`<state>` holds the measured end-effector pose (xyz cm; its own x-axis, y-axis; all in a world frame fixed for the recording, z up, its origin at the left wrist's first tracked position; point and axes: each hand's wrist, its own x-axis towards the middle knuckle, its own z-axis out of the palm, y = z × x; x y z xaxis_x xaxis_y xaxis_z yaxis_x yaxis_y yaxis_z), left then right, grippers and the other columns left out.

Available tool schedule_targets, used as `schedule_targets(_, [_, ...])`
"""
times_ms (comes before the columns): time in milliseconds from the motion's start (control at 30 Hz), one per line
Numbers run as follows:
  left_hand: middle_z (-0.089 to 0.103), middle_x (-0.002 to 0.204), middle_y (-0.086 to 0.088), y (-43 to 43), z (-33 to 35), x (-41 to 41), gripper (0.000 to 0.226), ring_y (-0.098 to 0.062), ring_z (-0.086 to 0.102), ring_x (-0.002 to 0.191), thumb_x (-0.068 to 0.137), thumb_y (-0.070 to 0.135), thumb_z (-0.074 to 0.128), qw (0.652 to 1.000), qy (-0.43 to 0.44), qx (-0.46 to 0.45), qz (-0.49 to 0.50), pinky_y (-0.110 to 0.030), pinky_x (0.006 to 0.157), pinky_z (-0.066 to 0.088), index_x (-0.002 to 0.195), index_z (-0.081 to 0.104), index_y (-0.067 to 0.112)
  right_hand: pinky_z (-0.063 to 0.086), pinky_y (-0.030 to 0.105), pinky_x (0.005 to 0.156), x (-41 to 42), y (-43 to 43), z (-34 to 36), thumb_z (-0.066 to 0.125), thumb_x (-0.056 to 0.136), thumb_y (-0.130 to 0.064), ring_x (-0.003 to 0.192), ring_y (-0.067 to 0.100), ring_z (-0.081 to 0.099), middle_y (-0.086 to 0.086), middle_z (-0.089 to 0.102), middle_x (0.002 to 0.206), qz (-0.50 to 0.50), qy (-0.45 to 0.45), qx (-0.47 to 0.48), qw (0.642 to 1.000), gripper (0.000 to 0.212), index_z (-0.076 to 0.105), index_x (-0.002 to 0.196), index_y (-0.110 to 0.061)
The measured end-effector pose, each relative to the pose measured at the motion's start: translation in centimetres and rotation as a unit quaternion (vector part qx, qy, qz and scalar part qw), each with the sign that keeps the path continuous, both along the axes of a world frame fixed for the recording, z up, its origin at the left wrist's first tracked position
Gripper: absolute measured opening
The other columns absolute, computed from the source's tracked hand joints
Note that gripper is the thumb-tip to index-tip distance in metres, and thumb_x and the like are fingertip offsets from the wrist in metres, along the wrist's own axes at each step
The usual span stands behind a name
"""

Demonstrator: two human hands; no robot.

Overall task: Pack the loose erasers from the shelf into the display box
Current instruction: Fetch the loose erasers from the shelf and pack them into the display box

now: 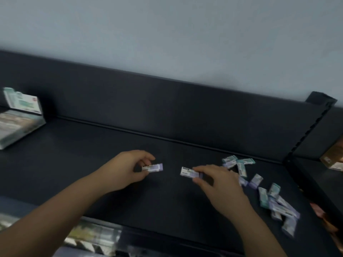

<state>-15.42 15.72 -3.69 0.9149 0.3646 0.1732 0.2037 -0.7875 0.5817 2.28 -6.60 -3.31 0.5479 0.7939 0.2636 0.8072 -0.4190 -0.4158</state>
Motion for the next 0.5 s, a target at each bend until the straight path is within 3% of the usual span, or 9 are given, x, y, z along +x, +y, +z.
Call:
schedule_targets(100, [0.065,0.096,0.019,3.6,0.2,-4.1,0.045,-0.001,0.061,0.092,0.08,0.022,0.074,1.0,0.001,-0.02,0.003,-0.019,0.078,0.05,0.115,0.051,0.037,0.042,0.039,0.094,-3.0,4.6,0.0,0.063,0.089,-0.042,0.097,0.005,0.056,-0.025,0.061,0.101,0.017,0.01,-0.002,1.0,0.025,0.064,0.113,-0.041])
schedule_targets(267, [0.066,0.095,0.019,11.3,1.2,-11.1,0.049,-0.005,0.063,0.091,0.077,0.019,0.076,0.999,-0.022,-0.039,0.014,-0.027,0.08,0.051,0.115,0.051,0.037,0.023,0.028,0.084,-9.6,12.7,-0.4,0.055,0.093,-0.044,0.097,0.0,0.049,-0.027,0.055,0.101,0.021,-0.017,-0.018,0.999,0.026,0.058,0.119,-0.046])
schedule_targets(500, [0.066,0.094,0.017,19.1,1.9,-18.0,0.045,-0.006,0.063,0.09,0.077,0.017,0.077,0.999,-0.033,-0.037,0.023,-0.024,0.077,0.051,0.109,0.054,0.037,0.024,0.028,0.085,-17.3,20.1,-0.8,0.053,0.094,-0.044,0.103,0.002,0.05,-0.023,0.058,0.107,0.019,0.014,-0.026,0.999,0.026,0.057,0.12,-0.044])
